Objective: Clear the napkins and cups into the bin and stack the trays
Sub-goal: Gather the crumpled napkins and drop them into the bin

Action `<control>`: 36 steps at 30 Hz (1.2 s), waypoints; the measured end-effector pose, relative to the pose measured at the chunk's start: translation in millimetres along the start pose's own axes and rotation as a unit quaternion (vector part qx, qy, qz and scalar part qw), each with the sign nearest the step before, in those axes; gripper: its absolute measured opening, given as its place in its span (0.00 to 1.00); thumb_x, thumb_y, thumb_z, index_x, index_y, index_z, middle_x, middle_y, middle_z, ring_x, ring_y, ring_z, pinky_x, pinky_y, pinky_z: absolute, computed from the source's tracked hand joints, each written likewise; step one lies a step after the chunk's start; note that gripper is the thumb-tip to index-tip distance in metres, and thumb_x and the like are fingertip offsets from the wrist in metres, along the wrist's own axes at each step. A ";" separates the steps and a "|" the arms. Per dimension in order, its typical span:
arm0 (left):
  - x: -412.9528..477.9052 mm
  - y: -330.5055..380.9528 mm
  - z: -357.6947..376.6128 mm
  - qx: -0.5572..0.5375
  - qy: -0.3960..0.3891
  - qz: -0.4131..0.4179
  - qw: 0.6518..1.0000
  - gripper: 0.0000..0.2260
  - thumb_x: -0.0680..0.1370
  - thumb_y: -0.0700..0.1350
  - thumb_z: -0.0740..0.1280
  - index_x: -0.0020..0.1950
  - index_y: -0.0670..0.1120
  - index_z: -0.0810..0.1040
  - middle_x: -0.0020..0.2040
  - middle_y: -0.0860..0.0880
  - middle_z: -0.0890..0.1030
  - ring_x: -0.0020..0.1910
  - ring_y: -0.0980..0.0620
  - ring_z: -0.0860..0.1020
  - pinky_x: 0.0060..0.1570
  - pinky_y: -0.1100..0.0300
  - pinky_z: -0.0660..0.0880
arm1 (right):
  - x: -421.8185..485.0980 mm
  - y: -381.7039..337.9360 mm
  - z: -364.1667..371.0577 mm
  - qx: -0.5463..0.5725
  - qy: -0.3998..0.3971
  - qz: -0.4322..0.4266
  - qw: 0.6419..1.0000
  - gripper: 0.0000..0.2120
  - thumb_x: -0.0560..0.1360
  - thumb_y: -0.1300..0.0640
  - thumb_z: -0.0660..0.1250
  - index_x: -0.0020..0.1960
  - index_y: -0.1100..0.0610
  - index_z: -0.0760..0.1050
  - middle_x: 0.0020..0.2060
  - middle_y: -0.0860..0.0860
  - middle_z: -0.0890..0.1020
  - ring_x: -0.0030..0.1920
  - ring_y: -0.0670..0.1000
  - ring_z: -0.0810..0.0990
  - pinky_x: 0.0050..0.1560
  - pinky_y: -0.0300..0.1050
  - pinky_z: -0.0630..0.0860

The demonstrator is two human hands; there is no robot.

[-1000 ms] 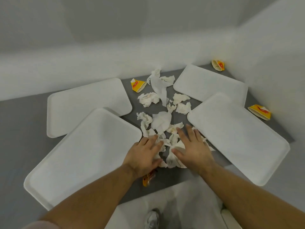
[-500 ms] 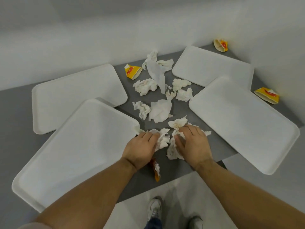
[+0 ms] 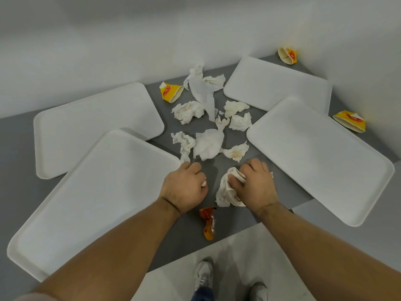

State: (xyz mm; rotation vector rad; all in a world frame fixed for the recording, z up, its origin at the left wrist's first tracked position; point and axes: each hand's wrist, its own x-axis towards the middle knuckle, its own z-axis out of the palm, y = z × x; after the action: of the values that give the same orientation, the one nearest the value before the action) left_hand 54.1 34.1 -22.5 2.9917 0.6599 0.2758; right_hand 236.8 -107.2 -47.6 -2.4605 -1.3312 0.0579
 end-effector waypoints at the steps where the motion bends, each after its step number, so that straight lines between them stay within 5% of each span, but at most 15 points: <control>1: 0.8 -1.1 -0.9 -0.004 0.006 -0.006 1.000 0.07 0.73 0.50 0.72 0.40 0.47 0.85 0.42 0.50 0.82 0.42 0.48 0.79 0.26 0.57 0.75 | 0.6 1.0 -1.0 0.023 0.001 -0.005 1.000 0.13 0.77 0.47 0.68 0.46 0.57 0.80 0.46 0.52 0.77 0.46 0.54 0.73 0.49 0.49 0.74; 6: 5.6 -4.9 -8.5 -0.021 0.040 -0.010 0.999 0.12 0.73 0.53 0.64 0.35 0.48 0.81 0.35 0.50 0.81 0.36 0.49 0.79 0.28 0.60 0.73 | 9.1 2.5 -12.7 0.160 -0.032 0.071 0.984 0.13 0.78 0.47 0.66 0.40 0.47 0.63 0.34 0.45 0.71 0.35 0.50 0.71 0.34 0.44 0.63; 12: 19.6 -1.1 -30.4 -0.091 0.110 -0.018 0.990 0.14 0.75 0.54 0.62 0.32 0.48 0.74 0.29 0.55 0.66 0.26 0.52 0.65 0.28 0.62 0.64 | 21.2 9.6 -30.6 0.238 0.032 0.139 0.961 0.08 0.79 0.50 0.65 0.50 0.50 0.66 0.37 0.43 0.75 0.37 0.42 0.74 0.36 0.35 0.67; 18: 34.0 17.6 -58.1 -0.208 0.130 -0.050 0.968 0.10 0.73 0.51 0.66 0.52 0.50 0.82 0.40 0.51 0.84 0.36 0.48 0.80 0.35 0.57 0.77 | 15.5 22.1 -63.3 0.320 0.105 0.196 0.921 0.10 0.76 0.49 0.65 0.39 0.51 0.68 0.31 0.43 0.74 0.32 0.42 0.72 0.31 0.31 0.69; 22: 56.5 40.5 -75.0 -0.306 0.141 -0.042 0.940 0.09 0.73 0.47 0.68 0.35 0.44 0.80 0.34 0.48 0.80 0.35 0.48 0.78 0.35 0.49 0.77 | 1.4 33.3 -97.9 0.401 0.147 0.242 0.871 0.10 0.75 0.51 0.67 0.37 0.52 0.73 0.30 0.41 0.76 0.31 0.40 0.76 0.28 0.29 0.71; 25: 76.5 77.6 -79.4 -0.414 0.157 -0.079 0.893 0.19 0.73 0.48 0.71 0.26 0.47 0.67 0.25 0.54 0.70 0.26 0.54 0.69 0.28 0.56 0.68 | -15.4 49.8 -126.0 0.452 0.164 0.285 0.829 0.07 0.74 0.51 0.69 0.37 0.50 0.77 0.32 0.42 0.79 0.39 0.48 0.81 0.38 0.41 0.79; 27: 89.6 112.9 -80.1 -0.512 0.150 -0.115 0.838 0.24 0.74 0.49 0.74 0.25 0.48 0.64 0.22 0.56 0.68 0.23 0.58 0.66 0.27 0.65 0.64 | -32.3 66.8 -146.1 0.486 0.187 0.309 0.795 0.07 0.73 0.52 0.70 0.38 0.52 0.76 0.33 0.46 0.80 0.41 0.56 0.83 0.35 0.47 0.81; 30: 110.4 172.3 -82.6 -0.621 0.127 -0.150 0.759 0.26 0.74 0.49 0.76 0.26 0.44 0.62 0.23 0.53 0.66 0.24 0.55 0.65 0.28 0.63 0.64 | -65.2 104.6 -176.5 0.506 0.233 0.334 0.760 0.05 0.73 0.53 0.70 0.45 0.53 0.76 0.39 0.50 0.83 0.46 0.61 0.85 0.40 0.57 0.84; 32: 120.8 218.0 -82.5 -0.663 0.107 -0.159 0.724 0.26 0.73 0.49 0.76 0.28 0.40 0.63 0.25 0.47 0.66 0.27 0.48 0.67 0.29 0.53 0.74 | -91.9 136.4 -193.5 0.518 0.255 0.353 0.736 0.09 0.73 0.53 0.70 0.53 0.47 0.76 0.47 0.50 0.84 0.48 0.56 0.86 0.47 0.57 0.85; 34: 125.8 270.1 -78.2 -0.712 0.058 -0.159 0.681 0.23 0.73 0.49 0.76 0.27 0.44 0.68 0.26 0.48 0.68 0.29 0.46 0.71 0.34 0.43 0.83 | -121.6 170.6 -205.4 0.541 0.266 0.372 0.705 0.11 0.74 0.53 0.69 0.55 0.44 0.77 0.50 0.51 0.84 0.47 0.54 0.85 0.43 0.51 0.84; 36: 126.1 326.7 -70.0 -0.722 0.019 -0.147 0.676 0.20 0.75 0.48 0.76 0.28 0.44 0.73 0.27 0.49 0.71 0.28 0.51 0.75 0.31 0.49 0.83 | -155.1 206.2 -211.6 0.542 0.278 0.397 0.687 0.08 0.74 0.52 0.67 0.52 0.46 0.81 0.47 0.50 0.85 0.45 0.54 0.84 0.37 0.46 0.82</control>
State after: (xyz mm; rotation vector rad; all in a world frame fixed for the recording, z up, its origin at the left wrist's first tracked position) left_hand 287.6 -206.8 99.8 1.3203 0.4914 0.5041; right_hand 357.4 -396.4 67.1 -1.5410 0.1783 0.2106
